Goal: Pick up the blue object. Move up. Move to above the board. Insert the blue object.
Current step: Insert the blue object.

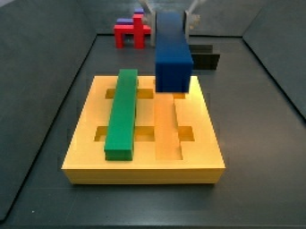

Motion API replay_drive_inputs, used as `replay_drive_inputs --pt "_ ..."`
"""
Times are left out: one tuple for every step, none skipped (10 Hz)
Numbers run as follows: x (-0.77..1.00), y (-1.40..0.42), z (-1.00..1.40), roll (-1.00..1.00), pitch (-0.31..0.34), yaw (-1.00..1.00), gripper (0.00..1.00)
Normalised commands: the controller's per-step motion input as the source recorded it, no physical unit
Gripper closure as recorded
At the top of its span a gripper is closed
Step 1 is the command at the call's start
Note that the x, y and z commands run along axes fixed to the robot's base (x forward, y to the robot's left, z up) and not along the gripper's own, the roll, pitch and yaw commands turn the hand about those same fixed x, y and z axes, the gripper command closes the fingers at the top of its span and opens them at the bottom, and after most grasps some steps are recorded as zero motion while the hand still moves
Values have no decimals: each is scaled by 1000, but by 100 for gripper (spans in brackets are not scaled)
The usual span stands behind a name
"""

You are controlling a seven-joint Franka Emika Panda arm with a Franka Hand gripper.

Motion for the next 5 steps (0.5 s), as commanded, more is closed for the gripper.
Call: replay_drive_inputs --pt "26 -171 -826 153 -149 57 100" --pt "91 -177 -709 327 0 0 100" --pt "0 -146 -749 304 -17 71 100" --pt "0 -143 -663 270 -147 211 100" --pt "0 -131 -666 291 -106 94 100"
